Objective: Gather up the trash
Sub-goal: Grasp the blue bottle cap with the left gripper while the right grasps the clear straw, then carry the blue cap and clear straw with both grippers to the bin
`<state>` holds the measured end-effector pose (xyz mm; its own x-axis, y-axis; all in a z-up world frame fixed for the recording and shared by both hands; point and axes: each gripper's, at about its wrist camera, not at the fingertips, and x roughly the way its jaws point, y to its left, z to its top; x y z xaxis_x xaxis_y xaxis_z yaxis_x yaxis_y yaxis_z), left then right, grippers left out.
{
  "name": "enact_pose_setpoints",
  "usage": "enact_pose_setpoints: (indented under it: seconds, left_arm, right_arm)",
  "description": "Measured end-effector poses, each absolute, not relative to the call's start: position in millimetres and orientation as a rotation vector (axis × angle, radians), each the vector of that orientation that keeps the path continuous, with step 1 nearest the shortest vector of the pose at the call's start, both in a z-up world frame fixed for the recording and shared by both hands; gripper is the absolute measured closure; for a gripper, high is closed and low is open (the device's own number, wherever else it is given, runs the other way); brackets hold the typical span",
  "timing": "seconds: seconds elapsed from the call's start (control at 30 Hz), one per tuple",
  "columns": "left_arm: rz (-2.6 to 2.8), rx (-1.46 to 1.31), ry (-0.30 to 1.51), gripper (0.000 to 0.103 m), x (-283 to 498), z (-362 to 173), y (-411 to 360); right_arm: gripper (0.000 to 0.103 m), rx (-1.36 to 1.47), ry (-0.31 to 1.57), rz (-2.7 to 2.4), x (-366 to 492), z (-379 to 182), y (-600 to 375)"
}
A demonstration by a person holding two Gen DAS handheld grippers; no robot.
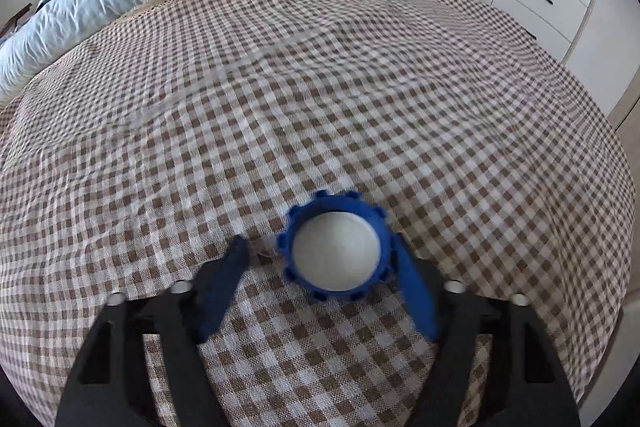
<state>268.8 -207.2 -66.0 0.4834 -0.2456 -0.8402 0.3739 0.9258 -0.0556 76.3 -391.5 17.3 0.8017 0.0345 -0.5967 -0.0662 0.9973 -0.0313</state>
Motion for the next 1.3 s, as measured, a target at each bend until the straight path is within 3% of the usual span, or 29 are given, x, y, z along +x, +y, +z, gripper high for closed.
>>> enact_pose_setpoints:
  seconds: [0.13, 0.33, 0.53, 0.73, 0.9, 0.97, 1.0, 1.13, 1.3]
  left_arm:
    - [-0.396, 0.111, 0.922, 0.051, 244, -41, -166]
    - [-0.210, 0.093, 0.840, 0.051, 221, -18, -34]
    - [-0.084, -0.124, 0.808, 0.051, 249, -4, 63]
    - [-0.046, -0.196, 0.789, 0.051, 258, -8, 99]
    - [0.004, -0.276, 0.804, 0.051, 261, -18, 125]
    - [0.002, -0.279, 0.804, 0.051, 259, -19, 124]
    - [0.002, -0.273, 0.801, 0.051, 258, -19, 123]
    - [-0.019, -0.277, 0.789, 0.051, 253, -14, 119]
    - [-0.030, -0.264, 0.781, 0.051, 246, -9, 110]
  right_arm:
    - [0.022, -0.025, 0.654, 0.084, 86, 11, -387]
    - [0.022, 0.092, 0.717, 0.266, 139, 9, -334]
    - [0.022, 0.269, 0.845, 0.379, 239, -9, -241]
    - [0.022, 0.492, 0.957, 0.196, 354, -39, -193]
    - [0.037, 0.387, 0.951, -0.043, 410, -53, -169]
    - [0.080, 0.275, 0.978, -0.029, 416, -57, -155]
    - [0.096, 0.231, 0.985, -0.019, 412, -60, -152]
    - [0.097, 0.056, 1.026, 0.235, 362, -56, -151]
    - [0.097, -0.359, 1.048, 0.420, 237, -56, -171]
